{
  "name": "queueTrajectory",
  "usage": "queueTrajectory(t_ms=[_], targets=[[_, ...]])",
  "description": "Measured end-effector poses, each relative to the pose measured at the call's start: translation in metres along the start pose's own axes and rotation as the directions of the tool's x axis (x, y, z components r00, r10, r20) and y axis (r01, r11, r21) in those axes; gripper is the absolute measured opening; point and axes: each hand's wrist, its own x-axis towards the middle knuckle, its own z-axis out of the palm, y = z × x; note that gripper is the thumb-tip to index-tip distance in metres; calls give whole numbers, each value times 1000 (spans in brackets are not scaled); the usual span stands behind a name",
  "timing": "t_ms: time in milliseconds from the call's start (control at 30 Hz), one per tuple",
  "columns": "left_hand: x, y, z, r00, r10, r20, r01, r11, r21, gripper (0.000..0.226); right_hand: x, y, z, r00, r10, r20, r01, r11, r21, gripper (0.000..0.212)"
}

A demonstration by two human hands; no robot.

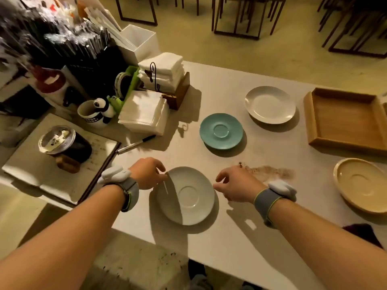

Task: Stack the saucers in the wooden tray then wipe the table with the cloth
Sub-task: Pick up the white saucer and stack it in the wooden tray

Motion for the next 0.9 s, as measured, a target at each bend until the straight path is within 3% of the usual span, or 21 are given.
queueTrajectory(t_ms=[200, 500, 900], targets=[[-1, -12, 12, 999, -19, 37, 24, 990, -137, 11, 1, -1, 24, 996, 88, 14, -88, 993, 80, 19], [5, -26, 21, 997, -55, 61, 73, 933, -351, 7, 7, 4, 42, 983, 180, -29, -166, 951, 261, 2], [22, 12, -5, 997, -77, -13, 62, 883, -465, 9, 25, 21, 11, 961, 257, -100, -161, 816, 555, 12]])
